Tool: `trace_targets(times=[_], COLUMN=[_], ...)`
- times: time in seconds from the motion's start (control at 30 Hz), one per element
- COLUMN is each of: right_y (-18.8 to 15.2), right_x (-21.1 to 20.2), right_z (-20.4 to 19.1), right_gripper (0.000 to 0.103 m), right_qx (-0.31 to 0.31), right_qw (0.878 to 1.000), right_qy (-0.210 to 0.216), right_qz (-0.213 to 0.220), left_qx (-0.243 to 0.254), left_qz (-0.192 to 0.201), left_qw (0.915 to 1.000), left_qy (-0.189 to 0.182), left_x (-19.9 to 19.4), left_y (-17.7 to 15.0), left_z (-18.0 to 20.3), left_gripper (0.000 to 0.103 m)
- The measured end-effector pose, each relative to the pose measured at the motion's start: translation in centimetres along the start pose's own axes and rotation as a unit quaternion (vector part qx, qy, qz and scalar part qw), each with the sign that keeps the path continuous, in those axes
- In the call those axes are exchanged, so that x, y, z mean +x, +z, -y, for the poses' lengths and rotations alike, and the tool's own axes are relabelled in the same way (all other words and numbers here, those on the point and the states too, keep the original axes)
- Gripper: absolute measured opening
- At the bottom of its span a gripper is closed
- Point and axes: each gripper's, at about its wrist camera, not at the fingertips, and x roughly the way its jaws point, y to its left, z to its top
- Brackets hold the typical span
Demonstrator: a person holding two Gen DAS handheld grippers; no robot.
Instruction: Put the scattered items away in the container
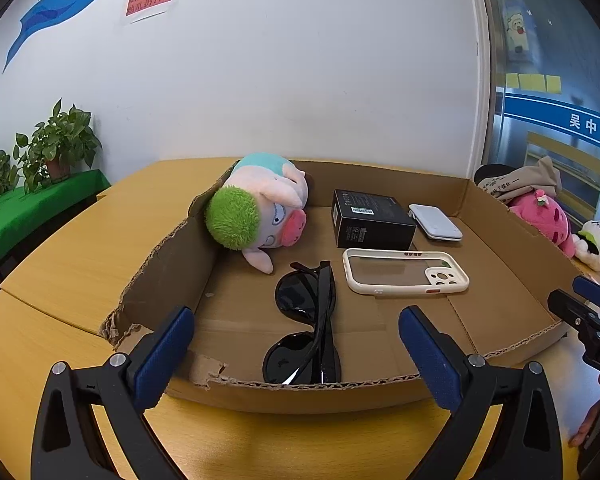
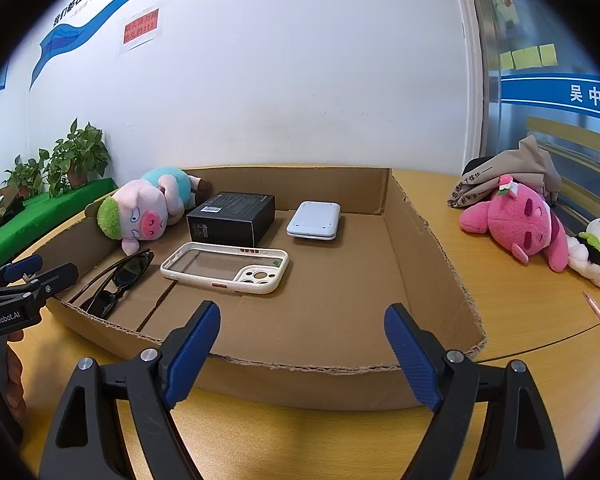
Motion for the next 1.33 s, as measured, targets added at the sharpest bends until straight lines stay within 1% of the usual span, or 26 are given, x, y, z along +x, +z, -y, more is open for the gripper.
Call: trace_targets(times=[0.5,1.33], right_y=[0.04,0.09], right_x=[0.02,0.01], right_z=[-0.04,-0.22], right_gripper=[0.084,0.084], right_qx=[0.000,0.000], right_qw=[1.000,1.000], right_qy=[-0.001,-0.001], right_qz=[0.000,0.000], left_qx=[-0.002,-0.002], left_qz=[-0.001,0.000], left_qw=[1.0000,1.0000], left_qy=[-0.002,0.005], left_x=[0.06,-0.16], left_y=[0.04,-0.16], left_z=[-0.10,0.09], left_gripper=[0.103,0.103])
